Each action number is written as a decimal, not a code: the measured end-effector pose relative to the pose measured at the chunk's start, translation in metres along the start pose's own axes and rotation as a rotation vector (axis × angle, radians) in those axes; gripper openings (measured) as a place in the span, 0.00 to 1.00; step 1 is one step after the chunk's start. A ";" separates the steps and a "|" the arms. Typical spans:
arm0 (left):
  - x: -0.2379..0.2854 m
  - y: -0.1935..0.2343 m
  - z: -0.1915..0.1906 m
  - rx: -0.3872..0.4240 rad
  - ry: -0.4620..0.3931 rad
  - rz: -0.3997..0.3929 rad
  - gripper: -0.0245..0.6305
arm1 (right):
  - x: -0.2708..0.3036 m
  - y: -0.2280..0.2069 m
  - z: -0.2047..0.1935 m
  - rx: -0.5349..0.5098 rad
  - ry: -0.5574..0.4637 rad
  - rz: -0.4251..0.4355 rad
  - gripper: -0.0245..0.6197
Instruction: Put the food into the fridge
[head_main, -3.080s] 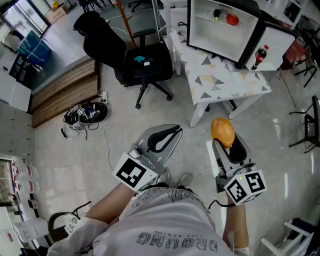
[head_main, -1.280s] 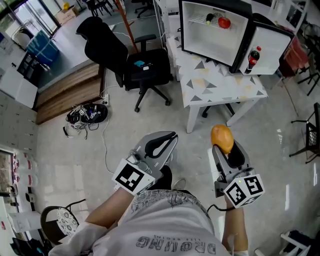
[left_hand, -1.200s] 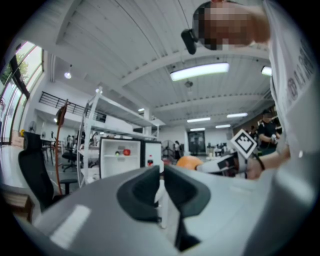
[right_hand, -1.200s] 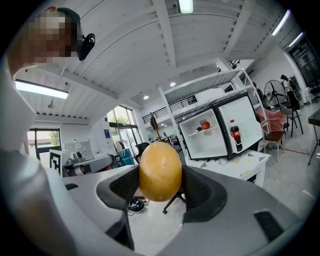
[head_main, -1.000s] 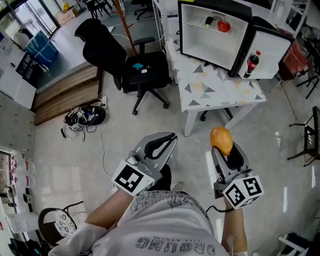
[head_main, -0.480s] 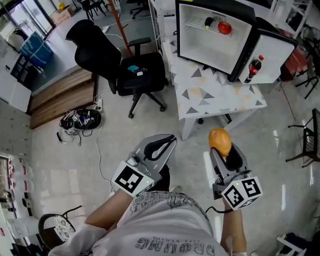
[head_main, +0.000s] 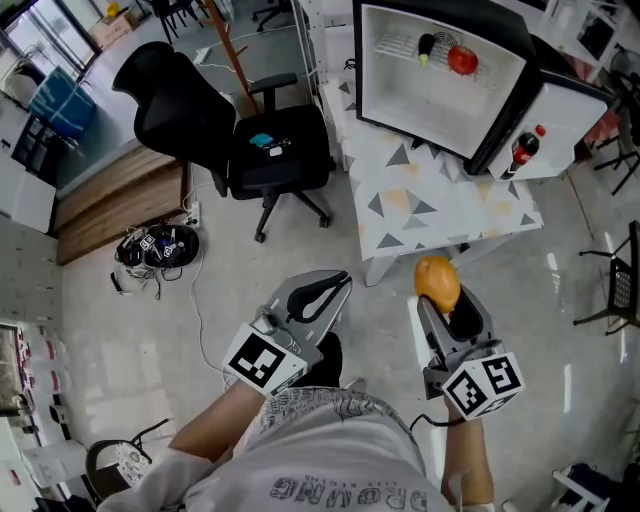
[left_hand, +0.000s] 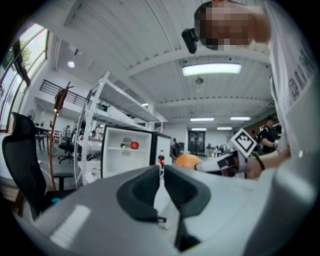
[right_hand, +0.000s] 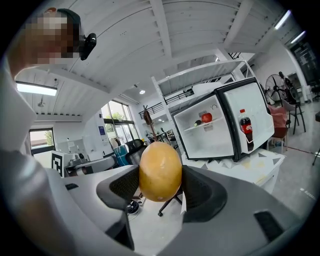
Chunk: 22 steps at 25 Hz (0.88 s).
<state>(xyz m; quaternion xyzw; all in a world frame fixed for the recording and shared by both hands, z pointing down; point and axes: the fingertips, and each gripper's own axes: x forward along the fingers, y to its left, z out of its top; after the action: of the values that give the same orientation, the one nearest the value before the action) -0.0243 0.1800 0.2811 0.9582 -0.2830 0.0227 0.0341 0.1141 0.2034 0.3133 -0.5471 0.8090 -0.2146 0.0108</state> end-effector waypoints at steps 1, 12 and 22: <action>0.003 0.006 -0.001 0.000 0.005 -0.004 0.08 | 0.007 -0.002 0.001 0.002 0.002 -0.002 0.45; 0.039 0.081 -0.003 -0.016 0.023 -0.043 0.08 | 0.081 -0.016 0.018 0.013 0.024 -0.040 0.45; 0.071 0.149 0.002 -0.029 0.031 -0.078 0.08 | 0.146 -0.028 0.038 0.017 0.035 -0.080 0.45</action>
<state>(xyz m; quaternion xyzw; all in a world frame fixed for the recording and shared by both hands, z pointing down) -0.0457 0.0171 0.2911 0.9675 -0.2452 0.0321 0.0535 0.0901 0.0516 0.3206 -0.5751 0.7847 -0.2313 -0.0072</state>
